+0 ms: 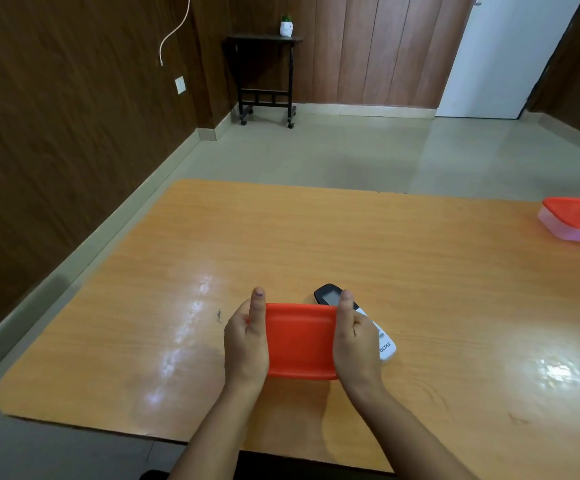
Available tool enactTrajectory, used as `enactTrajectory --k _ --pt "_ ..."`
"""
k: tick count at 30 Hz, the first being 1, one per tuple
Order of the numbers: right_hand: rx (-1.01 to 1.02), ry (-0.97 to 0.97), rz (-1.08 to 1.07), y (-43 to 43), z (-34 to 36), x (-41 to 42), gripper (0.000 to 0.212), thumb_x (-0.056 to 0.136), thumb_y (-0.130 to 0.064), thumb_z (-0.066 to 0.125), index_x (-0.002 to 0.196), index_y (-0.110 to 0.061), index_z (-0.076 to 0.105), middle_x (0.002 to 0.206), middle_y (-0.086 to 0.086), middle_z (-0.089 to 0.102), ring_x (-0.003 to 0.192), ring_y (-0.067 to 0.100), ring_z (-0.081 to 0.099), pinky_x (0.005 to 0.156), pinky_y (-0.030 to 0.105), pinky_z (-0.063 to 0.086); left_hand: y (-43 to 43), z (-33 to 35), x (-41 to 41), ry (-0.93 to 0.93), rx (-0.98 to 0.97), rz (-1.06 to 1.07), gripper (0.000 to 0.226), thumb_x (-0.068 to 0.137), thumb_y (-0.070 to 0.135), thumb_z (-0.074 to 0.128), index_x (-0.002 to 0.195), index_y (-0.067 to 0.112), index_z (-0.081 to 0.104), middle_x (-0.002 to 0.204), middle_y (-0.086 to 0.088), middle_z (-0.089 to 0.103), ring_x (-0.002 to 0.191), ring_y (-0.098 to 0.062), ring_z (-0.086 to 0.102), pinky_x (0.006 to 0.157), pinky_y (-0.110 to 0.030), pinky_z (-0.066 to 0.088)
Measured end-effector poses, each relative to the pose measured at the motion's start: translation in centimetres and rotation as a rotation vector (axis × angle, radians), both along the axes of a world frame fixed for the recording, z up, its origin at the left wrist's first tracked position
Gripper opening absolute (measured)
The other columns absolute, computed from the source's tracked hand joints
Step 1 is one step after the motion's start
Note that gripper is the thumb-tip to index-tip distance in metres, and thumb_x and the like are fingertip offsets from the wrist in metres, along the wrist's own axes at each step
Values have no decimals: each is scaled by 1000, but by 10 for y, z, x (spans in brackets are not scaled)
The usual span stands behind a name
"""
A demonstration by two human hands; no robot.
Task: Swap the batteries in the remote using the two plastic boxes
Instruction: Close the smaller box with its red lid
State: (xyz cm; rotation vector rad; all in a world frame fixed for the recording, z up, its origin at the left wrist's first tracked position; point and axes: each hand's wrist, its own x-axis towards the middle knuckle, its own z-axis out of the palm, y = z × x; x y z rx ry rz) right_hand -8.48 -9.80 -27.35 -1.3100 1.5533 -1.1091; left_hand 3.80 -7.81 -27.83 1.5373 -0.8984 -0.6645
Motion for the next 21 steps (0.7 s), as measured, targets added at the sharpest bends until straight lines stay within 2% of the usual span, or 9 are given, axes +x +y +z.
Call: enactTrajectory --k 2,5,8,10,11,13,16,19,21 --pt "-28 -10 -15 -1 0 -1 57 98 -45 33 49 -20 17 35 -10 18 37 8 18 46 26 19 1 1 -3 14 -3 -18 49 94 44 36 54 19 23 35 8 21 36 -7 24 49 4 31" --pt "-21 -1 -13 -4 -2 -5 57 98 -45 33 49 -20 17 38 -10 17 41 8 18 48 27 18 -1 -4 -5 67 32 -42 50 84 61 33 54 22 25 40 9 22 38 -5 22 43 -17 25" --pt "118 -1 -13 -13 -2 -10 57 97 -52 29 52 -17 26 48 -7 25 49 13 27 52 31 23 -5 -9 -3 33 65 -148 44 78 68 36 63 28 43 52 11 39 48 -8 37 49 -22 30" --pt "237 -41 -30 -17 0 -13 63 97 -55 27 60 -7 45 57 0 39 55 17 38 55 31 29 -4 -10 1 -158 44 -240 42 78 67 47 101 32 54 90 16 59 79 3 57 66 -10 41" --pt "269 -57 -28 -19 1 -15 65 97 -54 27 67 -2 53 61 3 46 57 18 44 56 31 33 -3 -9 4 -239 14 -303 54 76 65 57 119 34 48 114 20 54 102 10 52 80 -5 40" --pt "297 -97 -11 -22 4 -19 62 97 -54 28 74 -4 58 66 4 54 61 20 52 58 29 38 0 -6 14 -340 -19 -475 81 64 59 74 134 40 37 133 27 36 124 13 36 97 -6 34" --pt "357 -184 27 -23 5 -24 55 95 -59 30 80 -16 61 78 5 62 71 23 59 60 28 42 6 -2 27 -515 24 -652 102 52 47 85 138 51 30 133 29 35 122 8 39 100 -19 40" --pt "463 -350 117 -18 4 -21 52 92 -63 33 95 -21 64 80 2 66 69 18 63 54 25 47 12 0 33 -642 -12 -533 100 53 42 83 138 48 32 122 27 41 108 13 43 95 -22 45" --pt "475 -476 185 -15 1 -17 57 92 -63 32 101 -19 67 78 2 69 65 17 66 56 27 51 13 0 42 -635 -38 -378 101 53 43 84 140 41 33 121 19 43 108 4 45 91 -22 44"
